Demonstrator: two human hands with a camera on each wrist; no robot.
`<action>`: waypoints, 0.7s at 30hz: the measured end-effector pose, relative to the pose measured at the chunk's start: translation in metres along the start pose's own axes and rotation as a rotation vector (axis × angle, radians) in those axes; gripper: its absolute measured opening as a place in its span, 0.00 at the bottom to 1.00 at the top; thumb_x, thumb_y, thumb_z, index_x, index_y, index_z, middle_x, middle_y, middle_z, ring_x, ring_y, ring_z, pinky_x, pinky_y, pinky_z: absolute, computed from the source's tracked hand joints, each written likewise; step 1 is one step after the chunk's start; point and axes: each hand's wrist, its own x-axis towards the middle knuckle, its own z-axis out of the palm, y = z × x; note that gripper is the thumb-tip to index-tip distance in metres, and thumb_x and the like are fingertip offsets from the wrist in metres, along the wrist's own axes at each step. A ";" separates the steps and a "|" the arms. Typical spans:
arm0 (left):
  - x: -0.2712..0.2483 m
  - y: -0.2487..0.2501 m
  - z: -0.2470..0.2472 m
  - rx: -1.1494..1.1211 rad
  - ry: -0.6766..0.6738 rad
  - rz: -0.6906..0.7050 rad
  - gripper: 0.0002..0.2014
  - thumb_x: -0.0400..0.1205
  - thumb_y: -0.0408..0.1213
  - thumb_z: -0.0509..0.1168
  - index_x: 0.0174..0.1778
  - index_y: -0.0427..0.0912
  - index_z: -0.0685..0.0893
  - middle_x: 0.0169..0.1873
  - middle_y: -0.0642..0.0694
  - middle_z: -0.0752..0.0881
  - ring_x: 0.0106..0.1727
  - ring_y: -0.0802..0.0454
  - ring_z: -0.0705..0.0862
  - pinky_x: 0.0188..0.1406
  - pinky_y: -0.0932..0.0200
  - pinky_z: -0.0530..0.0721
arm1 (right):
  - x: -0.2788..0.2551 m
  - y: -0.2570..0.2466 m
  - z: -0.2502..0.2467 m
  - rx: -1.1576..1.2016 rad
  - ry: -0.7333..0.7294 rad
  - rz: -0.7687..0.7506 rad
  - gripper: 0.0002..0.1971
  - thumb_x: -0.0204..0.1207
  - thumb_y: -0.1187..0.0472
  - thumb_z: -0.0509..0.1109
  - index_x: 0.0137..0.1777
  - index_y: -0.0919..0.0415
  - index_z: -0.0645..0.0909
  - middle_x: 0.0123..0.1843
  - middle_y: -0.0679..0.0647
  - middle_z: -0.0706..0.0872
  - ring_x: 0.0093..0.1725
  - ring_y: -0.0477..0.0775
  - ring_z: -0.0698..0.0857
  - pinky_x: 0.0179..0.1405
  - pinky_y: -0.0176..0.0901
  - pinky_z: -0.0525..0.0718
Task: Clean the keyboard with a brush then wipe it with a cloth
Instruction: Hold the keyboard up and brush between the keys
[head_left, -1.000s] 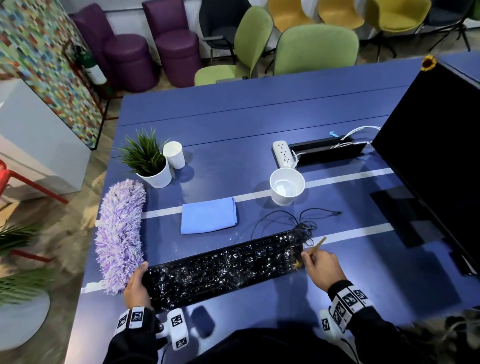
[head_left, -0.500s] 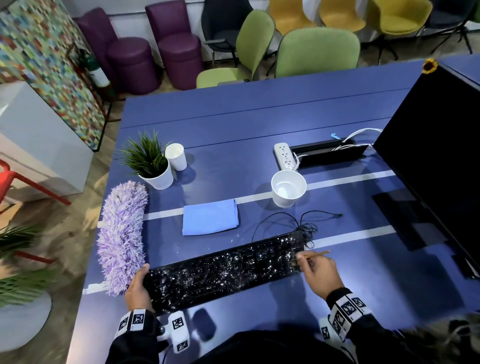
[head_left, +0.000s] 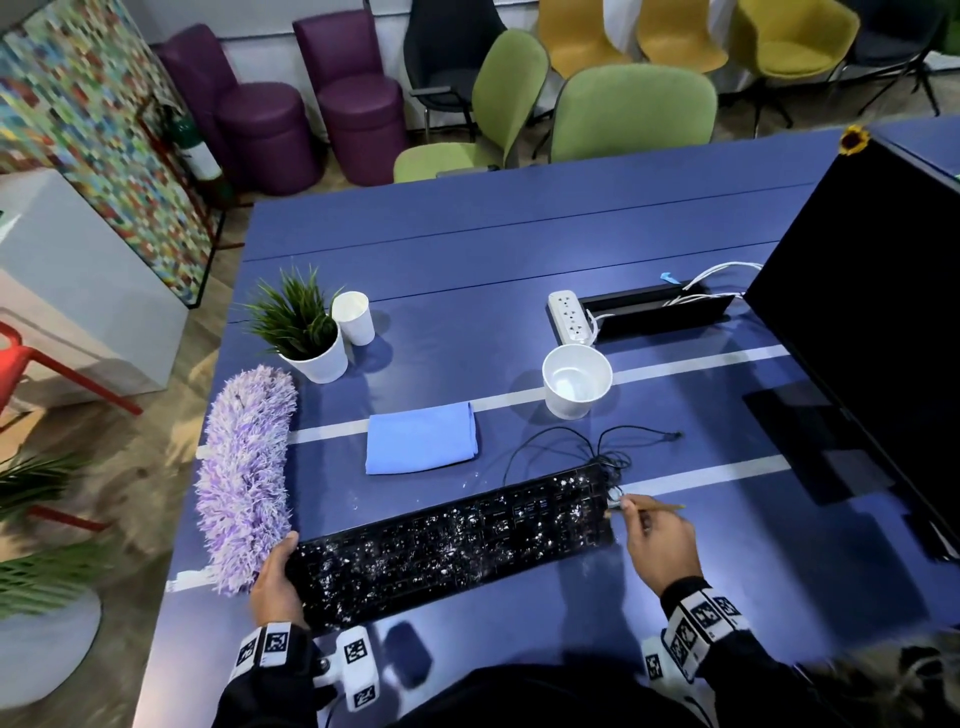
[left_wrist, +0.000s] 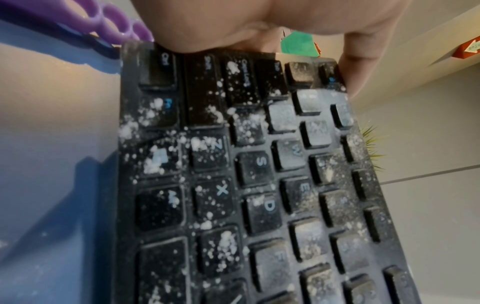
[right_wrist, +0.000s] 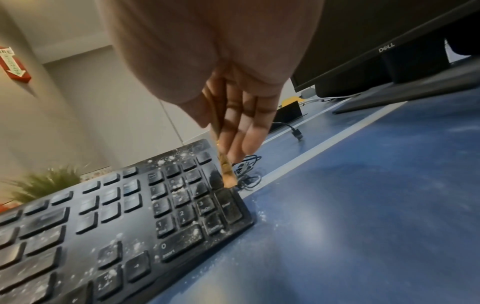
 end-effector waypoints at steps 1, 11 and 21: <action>0.012 -0.008 -0.004 -0.029 0.003 -0.019 0.34 0.61 0.67 0.77 0.55 0.47 0.90 0.57 0.45 0.89 0.60 0.46 0.86 0.68 0.36 0.80 | -0.001 0.001 0.001 0.037 -0.017 -0.020 0.12 0.81 0.60 0.66 0.41 0.60 0.90 0.42 0.49 0.92 0.41 0.45 0.89 0.46 0.27 0.77; -0.003 0.000 0.000 -0.139 0.005 -0.090 0.32 0.53 0.59 0.82 0.51 0.47 0.92 0.50 0.39 0.92 0.54 0.38 0.90 0.62 0.32 0.83 | -0.009 0.011 0.006 0.160 -0.193 -0.062 0.27 0.72 0.31 0.61 0.48 0.53 0.90 0.43 0.38 0.92 0.45 0.40 0.89 0.53 0.23 0.79; -0.012 0.002 0.005 -0.186 -0.002 -0.069 0.36 0.49 0.59 0.82 0.51 0.44 0.92 0.50 0.37 0.92 0.54 0.35 0.90 0.61 0.28 0.83 | -0.019 0.015 0.015 0.046 -0.214 -0.189 0.08 0.78 0.60 0.69 0.44 0.57 0.90 0.43 0.37 0.87 0.44 0.38 0.87 0.54 0.32 0.81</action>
